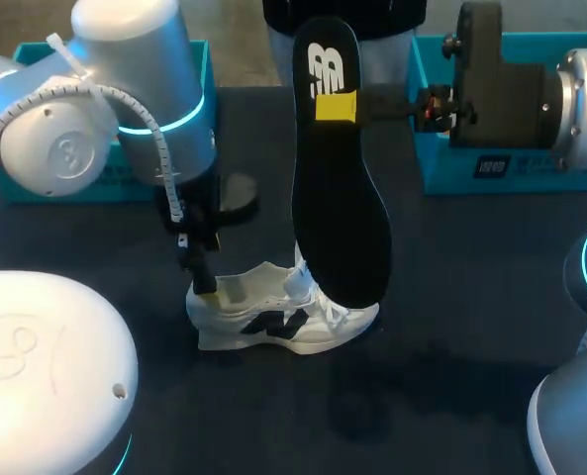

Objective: Take the shoe out of the shoebox, open the shoe tongue, remove and reinsert the insole, then place the shoe into the shoebox

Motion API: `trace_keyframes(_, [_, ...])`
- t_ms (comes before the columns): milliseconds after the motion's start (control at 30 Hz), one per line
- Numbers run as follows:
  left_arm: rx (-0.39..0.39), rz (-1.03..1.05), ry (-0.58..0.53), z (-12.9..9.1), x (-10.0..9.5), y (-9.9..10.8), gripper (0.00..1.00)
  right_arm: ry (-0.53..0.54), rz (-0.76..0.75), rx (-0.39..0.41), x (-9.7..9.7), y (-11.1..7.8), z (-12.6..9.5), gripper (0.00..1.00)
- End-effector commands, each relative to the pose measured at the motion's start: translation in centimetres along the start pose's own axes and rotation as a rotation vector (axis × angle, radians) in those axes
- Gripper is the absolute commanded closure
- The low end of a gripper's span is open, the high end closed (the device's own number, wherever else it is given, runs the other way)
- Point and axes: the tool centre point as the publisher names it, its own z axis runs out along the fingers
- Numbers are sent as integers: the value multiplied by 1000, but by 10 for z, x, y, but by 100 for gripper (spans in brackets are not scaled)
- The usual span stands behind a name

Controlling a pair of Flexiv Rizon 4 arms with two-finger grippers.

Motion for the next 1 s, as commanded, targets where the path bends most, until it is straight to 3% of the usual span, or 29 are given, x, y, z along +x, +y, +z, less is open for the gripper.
trace_keyframes(33, [6, 1, -11, -2, 5, 4, 0, -2, 1, -1, 0, 0, 3, 100])
trace_keyframes(233, [1, -2, -15, -1, 4, 0, 0, -2, 1, -1, 0, 0, 3, 100])
trace_keyframes(533, [-15, -21, -39, 8, -11, -32, 0, -2, 1, -1, 0, 0, 3, 100])
trace_keyframes(1000, [-33, -34, -22, 46, -46, -69, 0, -2, 1, -1, 0, 0, 3, 100])
